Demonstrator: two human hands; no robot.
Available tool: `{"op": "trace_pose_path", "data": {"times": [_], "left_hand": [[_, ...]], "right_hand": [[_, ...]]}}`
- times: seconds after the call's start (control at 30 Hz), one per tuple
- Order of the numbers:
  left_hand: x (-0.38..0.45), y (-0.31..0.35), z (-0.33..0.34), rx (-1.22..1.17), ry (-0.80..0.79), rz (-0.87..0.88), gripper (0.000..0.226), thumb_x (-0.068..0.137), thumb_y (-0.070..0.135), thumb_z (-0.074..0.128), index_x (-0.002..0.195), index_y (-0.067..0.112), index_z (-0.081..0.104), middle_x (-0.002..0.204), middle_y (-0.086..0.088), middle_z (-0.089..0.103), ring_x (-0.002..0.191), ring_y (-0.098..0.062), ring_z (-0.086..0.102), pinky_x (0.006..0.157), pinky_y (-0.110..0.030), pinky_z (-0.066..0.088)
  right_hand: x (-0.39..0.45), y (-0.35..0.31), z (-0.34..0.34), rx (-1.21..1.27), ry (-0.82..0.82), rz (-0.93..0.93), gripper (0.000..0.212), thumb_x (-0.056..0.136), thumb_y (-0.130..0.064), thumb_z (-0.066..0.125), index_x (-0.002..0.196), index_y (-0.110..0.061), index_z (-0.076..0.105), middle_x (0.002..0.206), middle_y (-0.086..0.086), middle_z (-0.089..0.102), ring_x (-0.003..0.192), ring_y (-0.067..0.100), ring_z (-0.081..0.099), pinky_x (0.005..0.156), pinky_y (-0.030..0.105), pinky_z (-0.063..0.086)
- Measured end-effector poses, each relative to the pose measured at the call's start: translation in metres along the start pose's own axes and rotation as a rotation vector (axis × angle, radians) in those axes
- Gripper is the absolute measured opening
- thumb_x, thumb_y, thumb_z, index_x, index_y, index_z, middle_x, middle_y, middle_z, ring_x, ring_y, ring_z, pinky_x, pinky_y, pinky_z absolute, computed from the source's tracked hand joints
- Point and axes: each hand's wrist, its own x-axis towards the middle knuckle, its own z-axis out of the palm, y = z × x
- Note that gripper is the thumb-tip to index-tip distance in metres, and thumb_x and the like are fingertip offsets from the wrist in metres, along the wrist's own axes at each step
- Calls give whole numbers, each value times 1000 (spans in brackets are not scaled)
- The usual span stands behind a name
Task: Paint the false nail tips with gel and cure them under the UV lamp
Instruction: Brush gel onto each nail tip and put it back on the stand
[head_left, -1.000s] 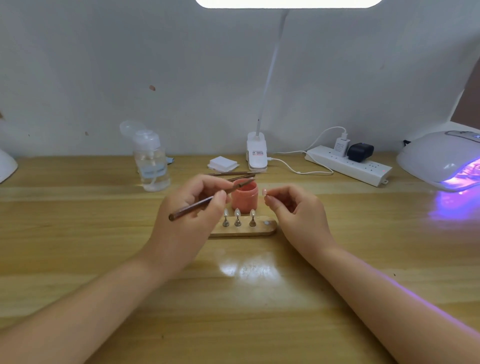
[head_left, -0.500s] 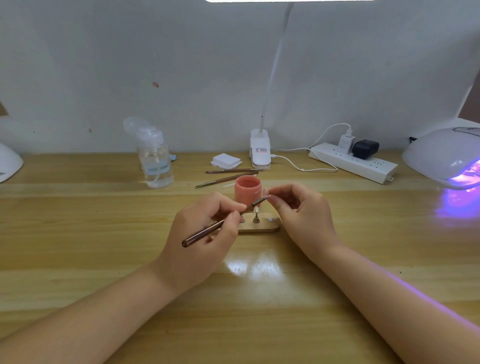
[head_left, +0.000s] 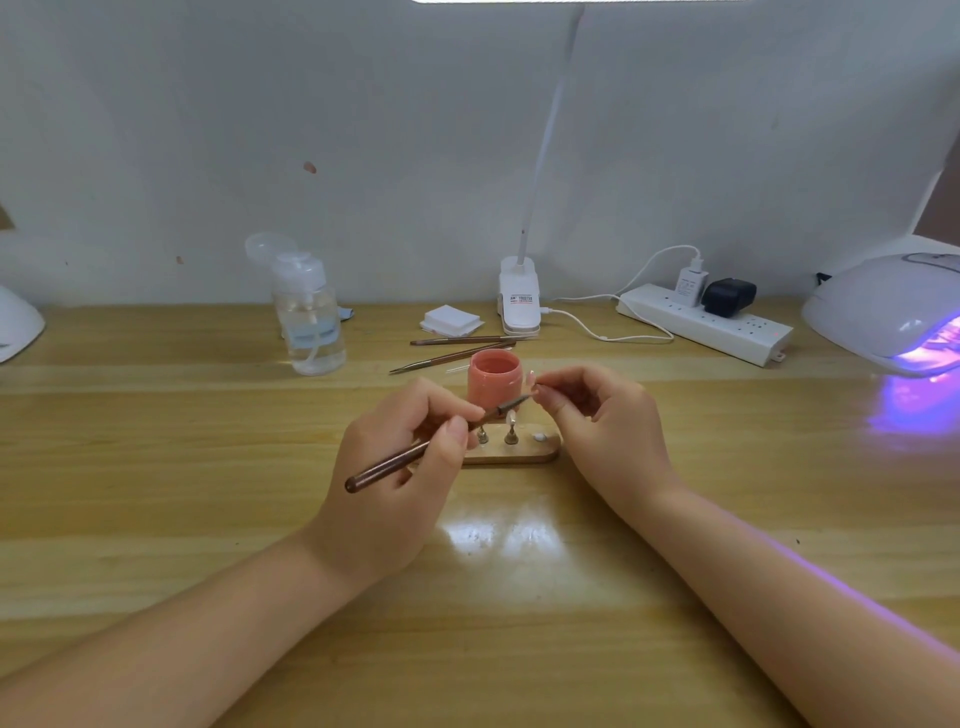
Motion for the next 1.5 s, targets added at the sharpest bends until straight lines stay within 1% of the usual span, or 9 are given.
{"op": "trace_pose_path", "data": {"times": [0.17, 0.37, 0.63, 0.8, 0.93, 1.1, 1.27, 1.43, 1.5], "left_hand": [[2, 0, 2, -47, 14, -28, 19, 92, 33, 49, 101, 23, 64, 87, 13, 70, 79, -13, 67, 71, -36, 56], [-1, -2, 0, -23, -4, -34, 18, 87, 31, 48, 88, 23, 64, 81, 5, 70, 77, -12, 68, 68, -40, 56], [0, -2, 3, -48, 2, -52, 20, 89, 32, 50, 95, 21, 66, 85, 5, 71, 78, -15, 68, 71, -43, 56], [-1, -2, 1, -58, 4, -25, 18, 88, 28, 48, 91, 21, 64, 83, 6, 70, 79, -11, 68, 69, -29, 55], [1, -1, 3, -45, -13, -19, 18, 89, 30, 51, 99, 26, 65, 90, 17, 71, 86, -9, 68, 76, -22, 52], [-1, -3, 1, -57, -3, -34, 18, 86, 29, 50, 94, 23, 65, 84, 6, 70, 78, -17, 67, 71, -41, 55], [2, -2, 3, -35, -13, -9, 18, 89, 30, 53, 101, 25, 66, 92, 14, 72, 86, -10, 68, 76, -21, 51], [1, -2, 1, -28, 11, -26, 19, 86, 30, 50, 92, 22, 66, 83, 8, 70, 81, -15, 67, 73, -29, 53], [1, 0, 2, -34, 0, -11, 17, 88, 29, 52, 97, 24, 66, 88, 13, 71, 85, -12, 69, 75, -24, 53]], "right_hand": [[-1, -2, 0, 40, -18, 12, 13, 85, -8, 71, 90, -20, 72, 83, -9, 73, 81, 8, 69, 80, 32, 56], [-2, -3, 0, 41, -20, 30, 12, 86, -8, 71, 91, -18, 72, 84, -8, 73, 81, 8, 69, 81, 33, 56], [-2, -6, -1, 33, -27, -11, 20, 85, -7, 71, 86, -26, 69, 80, -14, 71, 77, 3, 68, 76, 24, 54], [-3, -6, -1, 32, -34, -19, 27, 86, -6, 70, 82, -33, 66, 75, -20, 69, 75, 1, 67, 74, 19, 53], [-3, -6, -1, 43, -37, -22, 26, 86, -5, 69, 81, -30, 66, 78, -12, 71, 78, 11, 69, 78, 33, 55], [-4, -6, -1, 79, -35, 12, 29, 88, -7, 67, 81, -35, 64, 79, -10, 72, 82, 14, 70, 82, 41, 55], [-3, -7, 0, 84, -32, 4, 29, 88, -6, 68, 82, -34, 65, 80, -7, 73, 82, 16, 70, 81, 43, 55], [-3, -7, 0, 63, -33, 1, 28, 88, -7, 68, 82, -34, 64, 80, -8, 72, 80, 14, 70, 80, 38, 55], [-3, -7, 0, 57, -30, -7, 28, 88, -7, 68, 81, -33, 63, 80, -9, 72, 80, 14, 69, 79, 36, 55]]}}
